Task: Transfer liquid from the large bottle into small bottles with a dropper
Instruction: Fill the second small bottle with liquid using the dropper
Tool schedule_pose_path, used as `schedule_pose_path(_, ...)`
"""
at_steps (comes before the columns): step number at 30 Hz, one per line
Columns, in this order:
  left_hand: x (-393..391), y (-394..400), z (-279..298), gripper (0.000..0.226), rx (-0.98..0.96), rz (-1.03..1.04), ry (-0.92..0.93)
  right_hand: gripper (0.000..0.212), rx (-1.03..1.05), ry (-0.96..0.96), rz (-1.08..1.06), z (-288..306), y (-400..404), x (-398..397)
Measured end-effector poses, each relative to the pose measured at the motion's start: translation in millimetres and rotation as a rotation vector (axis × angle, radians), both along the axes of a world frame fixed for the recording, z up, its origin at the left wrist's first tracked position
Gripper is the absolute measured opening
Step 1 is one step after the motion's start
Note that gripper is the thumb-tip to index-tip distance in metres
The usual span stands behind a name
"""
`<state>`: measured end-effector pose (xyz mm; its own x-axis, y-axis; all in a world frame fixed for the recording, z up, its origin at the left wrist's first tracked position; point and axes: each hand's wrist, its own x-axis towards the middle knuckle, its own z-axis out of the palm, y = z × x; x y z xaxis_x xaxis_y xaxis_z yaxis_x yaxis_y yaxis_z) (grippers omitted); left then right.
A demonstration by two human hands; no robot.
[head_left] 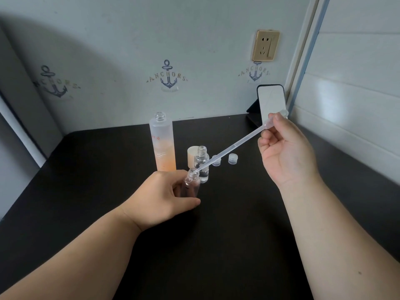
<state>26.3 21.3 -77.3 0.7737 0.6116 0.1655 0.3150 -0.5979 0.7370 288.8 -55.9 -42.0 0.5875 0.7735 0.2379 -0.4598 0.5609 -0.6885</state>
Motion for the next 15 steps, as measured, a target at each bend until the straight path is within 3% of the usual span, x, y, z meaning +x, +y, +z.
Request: schedule_pose_path(15,1,-1,16,0.028,-0.135,0.154,0.156,0.004,-0.032,0.027,-0.018,1,4,-4)
